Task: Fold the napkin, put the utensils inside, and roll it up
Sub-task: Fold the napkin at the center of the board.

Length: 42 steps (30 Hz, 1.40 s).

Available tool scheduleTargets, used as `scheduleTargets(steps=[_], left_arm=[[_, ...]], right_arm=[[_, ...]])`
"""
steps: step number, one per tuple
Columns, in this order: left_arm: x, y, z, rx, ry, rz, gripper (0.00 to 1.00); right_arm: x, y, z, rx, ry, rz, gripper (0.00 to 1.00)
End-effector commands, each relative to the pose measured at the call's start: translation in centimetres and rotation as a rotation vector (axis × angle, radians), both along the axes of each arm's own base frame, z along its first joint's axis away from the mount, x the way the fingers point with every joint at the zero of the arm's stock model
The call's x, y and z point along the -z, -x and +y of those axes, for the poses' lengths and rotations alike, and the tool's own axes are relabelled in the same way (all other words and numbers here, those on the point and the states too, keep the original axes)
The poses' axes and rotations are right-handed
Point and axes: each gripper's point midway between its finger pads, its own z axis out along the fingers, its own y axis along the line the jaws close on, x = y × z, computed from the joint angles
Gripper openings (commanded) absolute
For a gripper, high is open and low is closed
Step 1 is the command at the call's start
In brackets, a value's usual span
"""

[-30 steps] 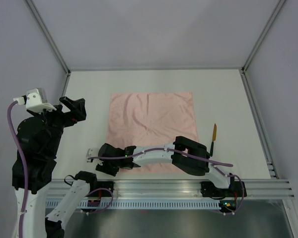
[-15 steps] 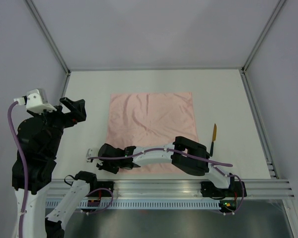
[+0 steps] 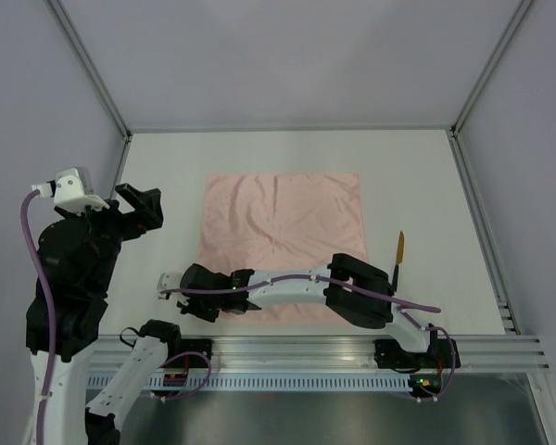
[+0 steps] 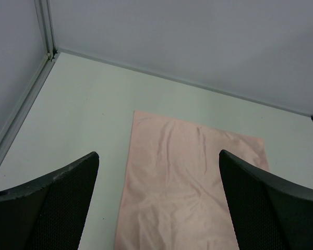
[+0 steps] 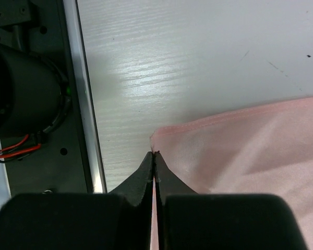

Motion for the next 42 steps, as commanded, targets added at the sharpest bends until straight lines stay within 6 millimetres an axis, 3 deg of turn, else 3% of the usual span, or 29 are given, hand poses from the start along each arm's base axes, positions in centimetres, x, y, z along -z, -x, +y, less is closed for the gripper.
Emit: scheduleTargets(steps=[1,6,12,20,27,33,42], left_arm=[[-0.1,-0.3,0.2,-0.008,-0.021,-0.014,1.0],[0.2,-0.6,-0.2,0.006,-0.004,-0.01,1.0],[1.0,-1.2,-0.5,0.016,0.0,0.001,1.0],[2.3,-2.8,-1.8,0.066,0.004,0.028,1.0],[4.5,-3.7,-3.0,0.117,0.023,0.057,1.0],[6.6,-4.1,-3.8,0.149,0.039,0.071,1.0],[8.7,-4.8,-4.3,0.175,0.032,0.104,1.0]], right_arm=[[-6.8,-1.0,1.0,0.027,-0.124,-0.015,0.02],[-8.8,-2.7,0.3,0.095,-0.172,0.011,0.0],[-10.7,-7.1,-2.6,0.202,-0.215,-0.024,0.0],[-10.2,-14.1,-10.2,0.373,-0.166,-0.058,0.0],[-9.2,-20.5,-18.4,0.548,-0.092,-0.116,0.0],[-8.4,-23.4,-23.7,0.635,-0.03,-0.159,0.0],[-7.3,-27.3,-30.0,0.774,0.006,-0.187,0.0]])
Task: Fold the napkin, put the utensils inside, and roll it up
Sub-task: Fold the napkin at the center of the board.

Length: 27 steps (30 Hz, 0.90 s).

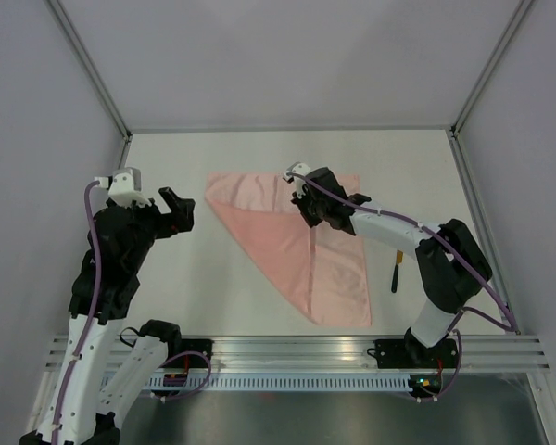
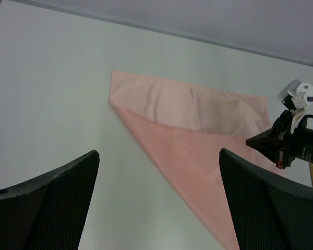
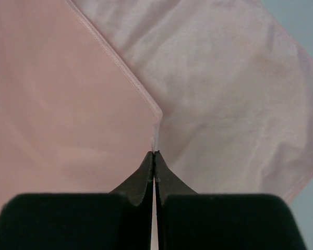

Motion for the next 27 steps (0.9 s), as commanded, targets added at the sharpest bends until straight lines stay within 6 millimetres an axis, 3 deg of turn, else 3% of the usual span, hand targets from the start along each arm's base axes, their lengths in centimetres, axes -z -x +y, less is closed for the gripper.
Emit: scheduleTargets(steps=[1,9,27], left_arm=[[-0.4,-0.4,-0.9,0.035,0.036,-0.032,1.0],[0.3,-0.3,-1.2,0.052,0.034,-0.02,1.0],[0.6,-0.3,-1.1,0.053,0.033,-0.015,1.0]], right_arm=[[-1.3,-2.2,-2.7,0.07,0.006,-0.059,0.0],[-0.7,-4.6,-6.1,0.15,0.003,-0.055,0.01],[-1.0,-7.6,-9.0,0.23,0.016,-0.071,0.0]])
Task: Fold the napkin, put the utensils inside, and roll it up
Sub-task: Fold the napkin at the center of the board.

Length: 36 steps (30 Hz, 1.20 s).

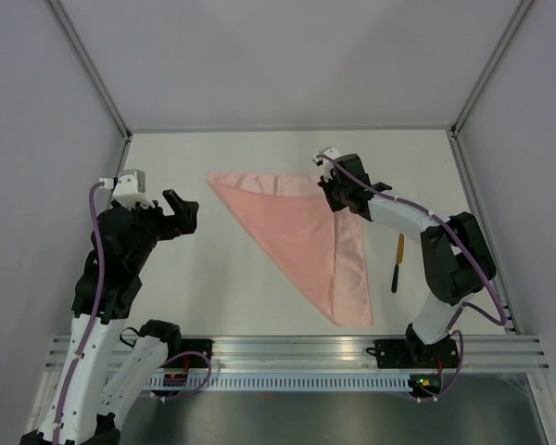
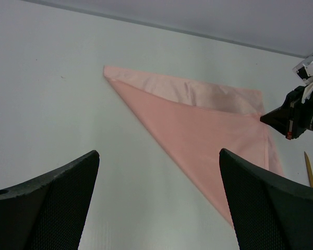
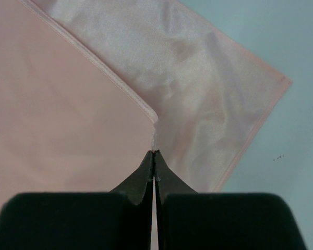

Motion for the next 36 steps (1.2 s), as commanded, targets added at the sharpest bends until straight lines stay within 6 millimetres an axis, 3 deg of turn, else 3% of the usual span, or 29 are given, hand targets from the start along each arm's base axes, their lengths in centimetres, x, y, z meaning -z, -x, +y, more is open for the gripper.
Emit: scheduleTargets(steps=[1,20,36], left_arm=[[-0.5,-0.2,-0.3,0.01,0.024,-0.023,1.0],[0.0,-0.5,-0.2,0.005,0.021,-0.006,1.0],[0.3,-0.7,-0.1,0.002,0.023,0.005,1.0]], right_arm=[[-1.9,-2.3,-0.6,0.031,0.0,-0.065,0.01],[-2.0,-6.5,-3.0,0.098,0.011,-0.086,0.01],[-2.4,-8.4,-4.8,0.15,-0.007,-0.108,0.0]])
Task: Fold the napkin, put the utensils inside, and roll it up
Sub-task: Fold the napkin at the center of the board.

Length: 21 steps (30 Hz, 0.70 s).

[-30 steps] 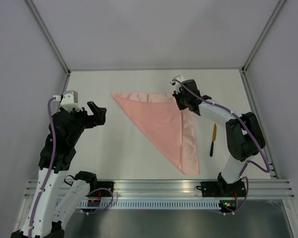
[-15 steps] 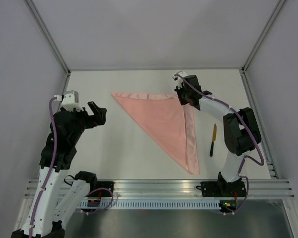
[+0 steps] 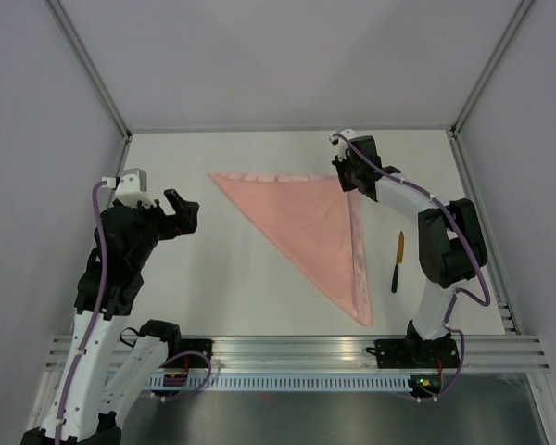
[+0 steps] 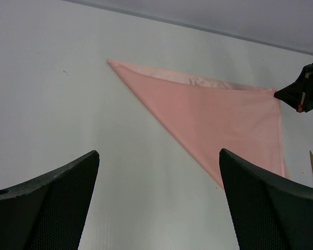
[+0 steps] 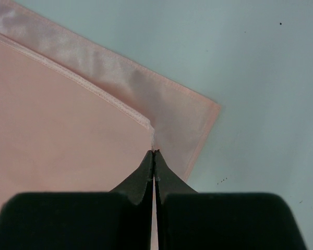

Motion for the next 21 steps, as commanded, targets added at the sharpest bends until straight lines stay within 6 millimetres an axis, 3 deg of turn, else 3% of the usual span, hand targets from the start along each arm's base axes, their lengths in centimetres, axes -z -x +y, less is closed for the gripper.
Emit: scheduleTargets(steps=[1,21], left_arm=[[-0.6,-0.3,-0.4,0.014,0.027,-0.021,1.0],[-0.5,-0.4,-0.3,0.01,0.03,-0.017,1.0]], right_arm=[[-1.8,-2.1,-0.3,0.027,-0.01,-0.064,0.0],[-1.9,-3.1,-2.5,0.077,-0.024,-0.07,0.0]])
